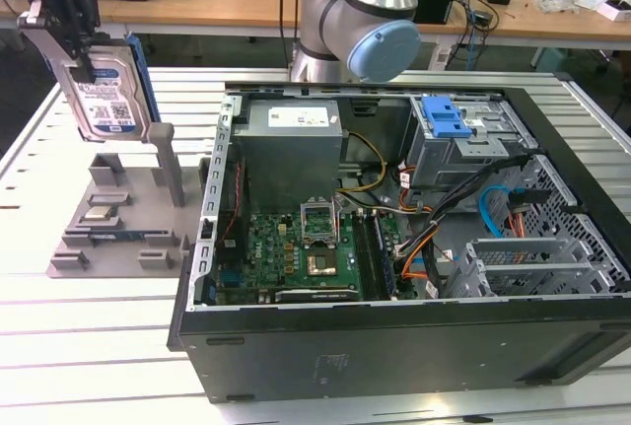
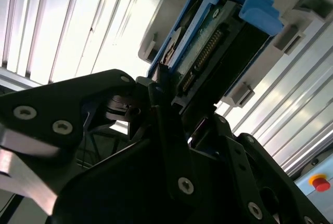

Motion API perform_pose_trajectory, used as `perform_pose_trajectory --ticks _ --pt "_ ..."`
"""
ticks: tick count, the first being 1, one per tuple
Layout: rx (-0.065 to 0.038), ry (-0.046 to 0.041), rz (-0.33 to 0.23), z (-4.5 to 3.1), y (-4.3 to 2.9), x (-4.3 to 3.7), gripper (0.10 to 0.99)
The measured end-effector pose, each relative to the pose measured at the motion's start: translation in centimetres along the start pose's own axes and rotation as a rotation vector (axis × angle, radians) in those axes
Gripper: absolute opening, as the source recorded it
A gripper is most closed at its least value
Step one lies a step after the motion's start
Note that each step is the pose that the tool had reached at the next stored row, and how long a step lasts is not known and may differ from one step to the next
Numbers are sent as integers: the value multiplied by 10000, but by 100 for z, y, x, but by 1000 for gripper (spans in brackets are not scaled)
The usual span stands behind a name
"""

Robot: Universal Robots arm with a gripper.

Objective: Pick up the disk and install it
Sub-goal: 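Pick up the disk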

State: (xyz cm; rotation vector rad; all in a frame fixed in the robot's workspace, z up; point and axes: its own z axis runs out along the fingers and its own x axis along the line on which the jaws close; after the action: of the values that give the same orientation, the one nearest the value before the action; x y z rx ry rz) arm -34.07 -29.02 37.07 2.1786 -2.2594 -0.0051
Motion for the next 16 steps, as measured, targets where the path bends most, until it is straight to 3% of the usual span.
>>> perform_pose_trajectory --ticks 16 --pt "1 -1 0 -410 -10 -1 365"
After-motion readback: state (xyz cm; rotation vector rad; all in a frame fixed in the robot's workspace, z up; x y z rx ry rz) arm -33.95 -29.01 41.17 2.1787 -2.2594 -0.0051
